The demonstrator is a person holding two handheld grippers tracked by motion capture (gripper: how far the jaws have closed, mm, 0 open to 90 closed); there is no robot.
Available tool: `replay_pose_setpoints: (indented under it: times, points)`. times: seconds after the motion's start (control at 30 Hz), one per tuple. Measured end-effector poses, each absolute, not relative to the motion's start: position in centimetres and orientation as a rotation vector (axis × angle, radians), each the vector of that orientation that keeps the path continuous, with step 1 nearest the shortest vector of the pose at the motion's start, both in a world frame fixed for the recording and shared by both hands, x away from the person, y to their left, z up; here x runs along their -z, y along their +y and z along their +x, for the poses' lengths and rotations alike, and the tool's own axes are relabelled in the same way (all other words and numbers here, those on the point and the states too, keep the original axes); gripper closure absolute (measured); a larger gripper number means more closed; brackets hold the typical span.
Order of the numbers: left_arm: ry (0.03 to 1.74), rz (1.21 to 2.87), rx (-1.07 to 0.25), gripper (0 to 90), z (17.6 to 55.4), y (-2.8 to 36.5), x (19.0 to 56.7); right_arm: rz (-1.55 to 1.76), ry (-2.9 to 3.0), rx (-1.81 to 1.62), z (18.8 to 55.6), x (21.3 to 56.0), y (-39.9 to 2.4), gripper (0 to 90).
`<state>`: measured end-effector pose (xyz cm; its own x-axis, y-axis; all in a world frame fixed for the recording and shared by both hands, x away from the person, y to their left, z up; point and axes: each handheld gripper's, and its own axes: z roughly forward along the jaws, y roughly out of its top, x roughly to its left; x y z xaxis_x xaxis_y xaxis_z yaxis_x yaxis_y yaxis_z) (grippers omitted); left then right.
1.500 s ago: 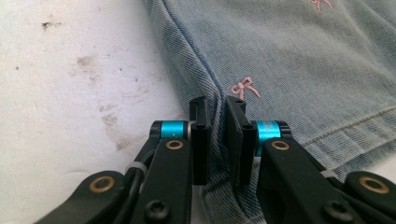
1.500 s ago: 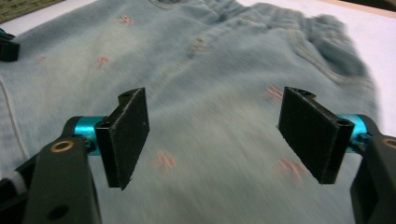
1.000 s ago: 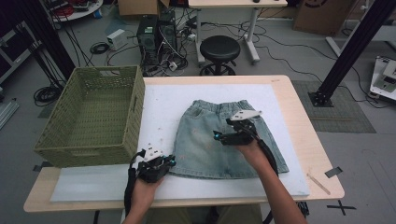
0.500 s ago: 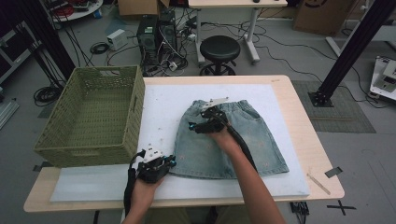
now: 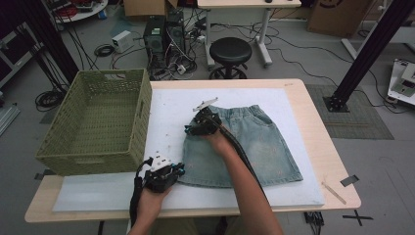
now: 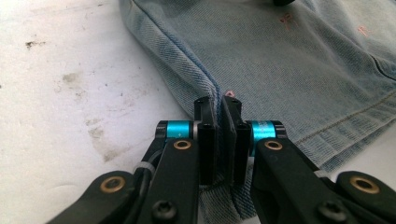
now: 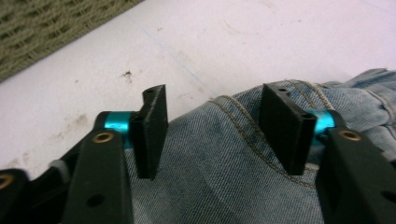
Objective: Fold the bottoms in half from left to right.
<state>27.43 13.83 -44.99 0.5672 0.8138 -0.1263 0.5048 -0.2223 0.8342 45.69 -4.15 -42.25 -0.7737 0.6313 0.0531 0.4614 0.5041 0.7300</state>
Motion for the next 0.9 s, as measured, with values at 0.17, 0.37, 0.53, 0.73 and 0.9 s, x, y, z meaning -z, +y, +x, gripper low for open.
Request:
replay_pose_setpoints:
  times: [0.17,0.37,0.53,0.73,0.9]
  points:
    - [1.066,1.893,-0.43,85.4,27.4,13.8,45.0,0.891,2.561,-1.077,45.5,42.6,-3.6,69.6]
    - [1.069,1.89,-0.43,85.4,27.4,13.8,45.0,0.893,2.561,-1.074,45.4,42.6,-3.8,84.2]
    - [1.055,1.867,-0.431,85.4,27.3,13.6,44.9,0.918,2.528,-1.113,45.1,42.4,-4.4,86.5]
    - [1.0,1.851,-0.427,85.4,27.0,12.6,44.0,0.924,2.495,-1.166,44.7,41.5,-5.7,86.7]
    - [0.952,1.836,-0.389,85.4,27.3,11.3,43.0,0.927,2.451,-1.211,44.2,40.6,-7.3,86.9]
